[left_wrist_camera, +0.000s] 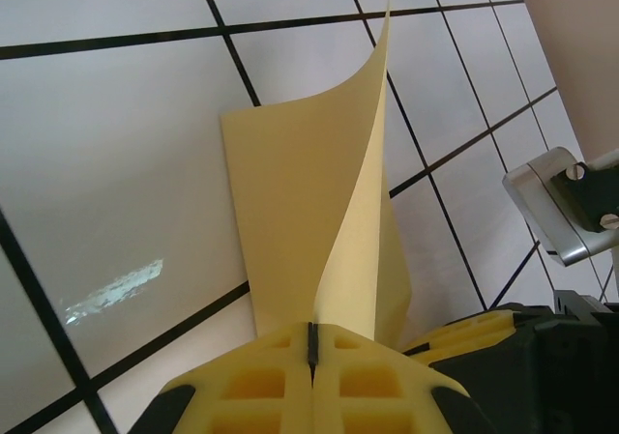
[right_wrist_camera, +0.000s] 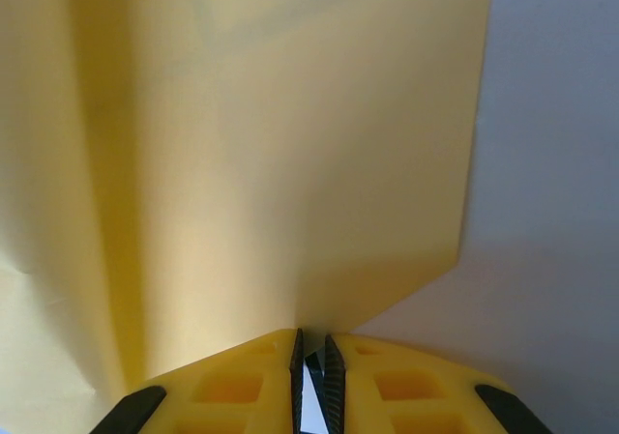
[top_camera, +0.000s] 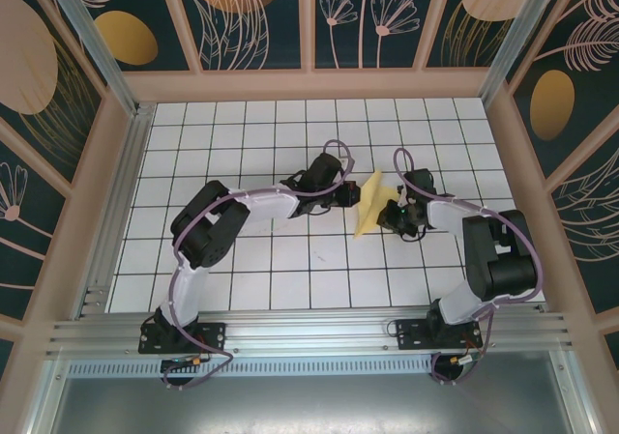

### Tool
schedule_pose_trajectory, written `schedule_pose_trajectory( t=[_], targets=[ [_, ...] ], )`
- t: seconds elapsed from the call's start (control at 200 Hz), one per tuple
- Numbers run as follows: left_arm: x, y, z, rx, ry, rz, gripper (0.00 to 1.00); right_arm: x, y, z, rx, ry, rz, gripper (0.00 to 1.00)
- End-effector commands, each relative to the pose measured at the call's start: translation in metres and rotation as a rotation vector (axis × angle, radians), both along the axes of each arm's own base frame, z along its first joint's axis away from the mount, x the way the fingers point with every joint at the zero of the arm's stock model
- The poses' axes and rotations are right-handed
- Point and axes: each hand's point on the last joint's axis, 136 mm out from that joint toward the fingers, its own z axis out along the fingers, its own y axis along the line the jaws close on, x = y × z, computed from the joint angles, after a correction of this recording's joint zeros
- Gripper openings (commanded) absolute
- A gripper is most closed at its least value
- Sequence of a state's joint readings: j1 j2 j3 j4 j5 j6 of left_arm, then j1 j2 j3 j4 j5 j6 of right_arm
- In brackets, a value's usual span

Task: Fold a paper plane with a square sheet of paper (pick it up from the middle)
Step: Fourth fold the wing at the center of the table.

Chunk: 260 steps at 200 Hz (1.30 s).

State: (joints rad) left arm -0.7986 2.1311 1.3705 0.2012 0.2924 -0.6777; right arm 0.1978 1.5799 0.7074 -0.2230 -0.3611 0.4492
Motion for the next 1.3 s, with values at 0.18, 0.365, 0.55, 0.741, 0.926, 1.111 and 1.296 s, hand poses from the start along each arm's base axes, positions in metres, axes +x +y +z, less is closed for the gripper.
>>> schedule_pose_trajectory(
  t=[0.18, 0.365, 0.55, 0.741, 0.926, 1.111, 1.296],
  targets=[
    [0.003, -0.017, -0.026, 0.019, 0.023, -0.085, 0.00, 0.017, 0.029, -0.012, 0.073, -0.060, 0.078, 0.17],
    [0.004, -0.026, -0.028, 0.006, 0.004, -0.134, 0.00, 0.013, 0.025, -0.020, 0.046, -0.031, 0.077, 0.17],
    [0.002, -0.034, -0.028, -0.018, -0.006, -0.179, 0.00, 0.013, 0.024, -0.024, 0.039, -0.021, 0.075, 0.17],
    [0.005, -0.033, -0.039, 0.011, -0.002, -0.172, 0.01, 0.013, 0.024, -0.024, 0.035, -0.019, 0.077, 0.17],
    [0.005, -0.033, -0.051, 0.029, 0.013, -0.171, 0.00, 0.012, 0.024, -0.024, 0.035, -0.018, 0.079, 0.17],
    [0.008, -0.029, -0.061, 0.065, 0.016, -0.153, 0.00, 0.013, 0.025, -0.021, 0.042, -0.027, 0.077, 0.17],
    [0.007, -0.022, -0.079, 0.115, 0.037, -0.140, 0.00, 0.020, 0.031, 0.001, 0.091, -0.078, 0.068, 0.18]
  ],
)
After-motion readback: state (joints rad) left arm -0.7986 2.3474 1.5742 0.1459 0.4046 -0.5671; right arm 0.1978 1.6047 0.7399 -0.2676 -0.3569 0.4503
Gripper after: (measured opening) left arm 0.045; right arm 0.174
